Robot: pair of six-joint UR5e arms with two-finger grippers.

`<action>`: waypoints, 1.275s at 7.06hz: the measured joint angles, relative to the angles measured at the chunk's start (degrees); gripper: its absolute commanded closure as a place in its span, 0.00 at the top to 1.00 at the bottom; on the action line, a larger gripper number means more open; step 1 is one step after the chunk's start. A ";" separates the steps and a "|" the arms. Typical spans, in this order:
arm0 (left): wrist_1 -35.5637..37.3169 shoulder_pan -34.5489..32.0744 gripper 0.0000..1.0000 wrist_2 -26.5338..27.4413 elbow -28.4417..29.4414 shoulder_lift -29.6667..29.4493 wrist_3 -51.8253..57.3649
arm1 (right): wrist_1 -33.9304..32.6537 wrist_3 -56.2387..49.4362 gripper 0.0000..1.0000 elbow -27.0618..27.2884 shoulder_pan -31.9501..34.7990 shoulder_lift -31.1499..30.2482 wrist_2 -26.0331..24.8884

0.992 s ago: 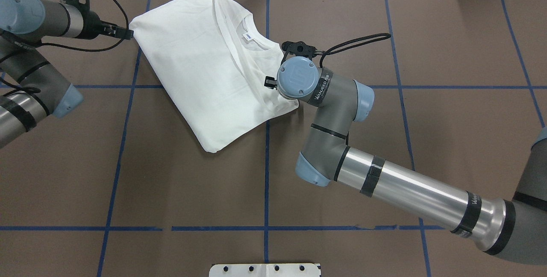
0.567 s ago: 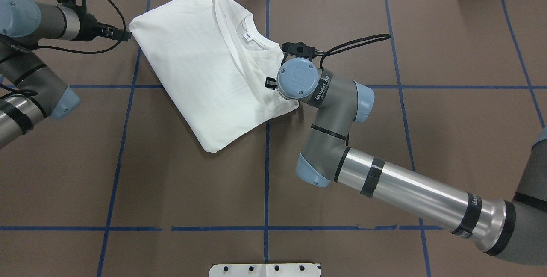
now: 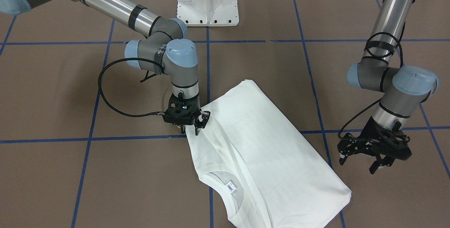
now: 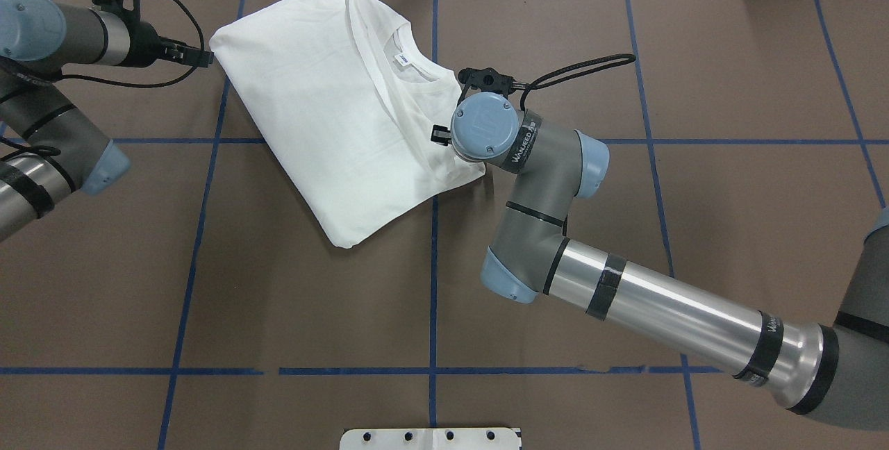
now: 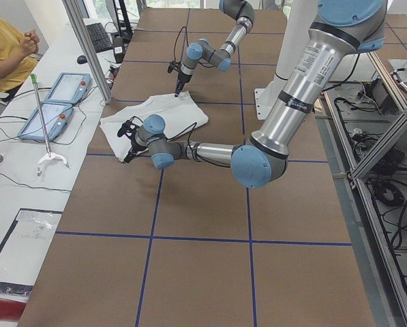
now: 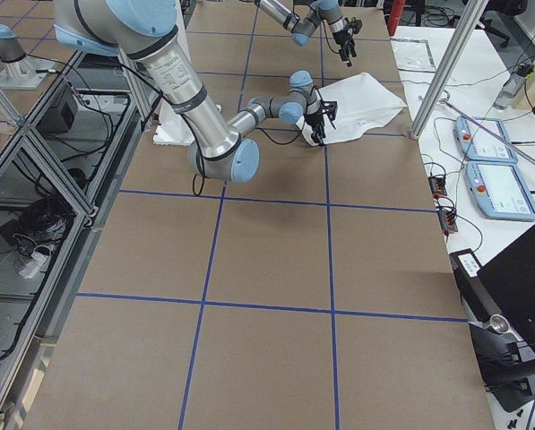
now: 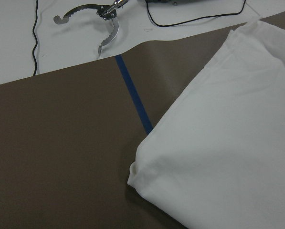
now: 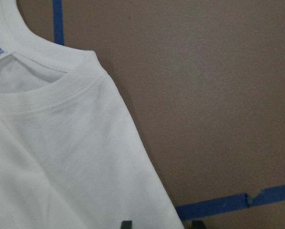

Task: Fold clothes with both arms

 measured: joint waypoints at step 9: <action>-0.33 0.00 1.00 -0.09 -0.03 0.00 0.00 | -5.96 -1.75 0.00 20.95 -0.80 -12.28 1.04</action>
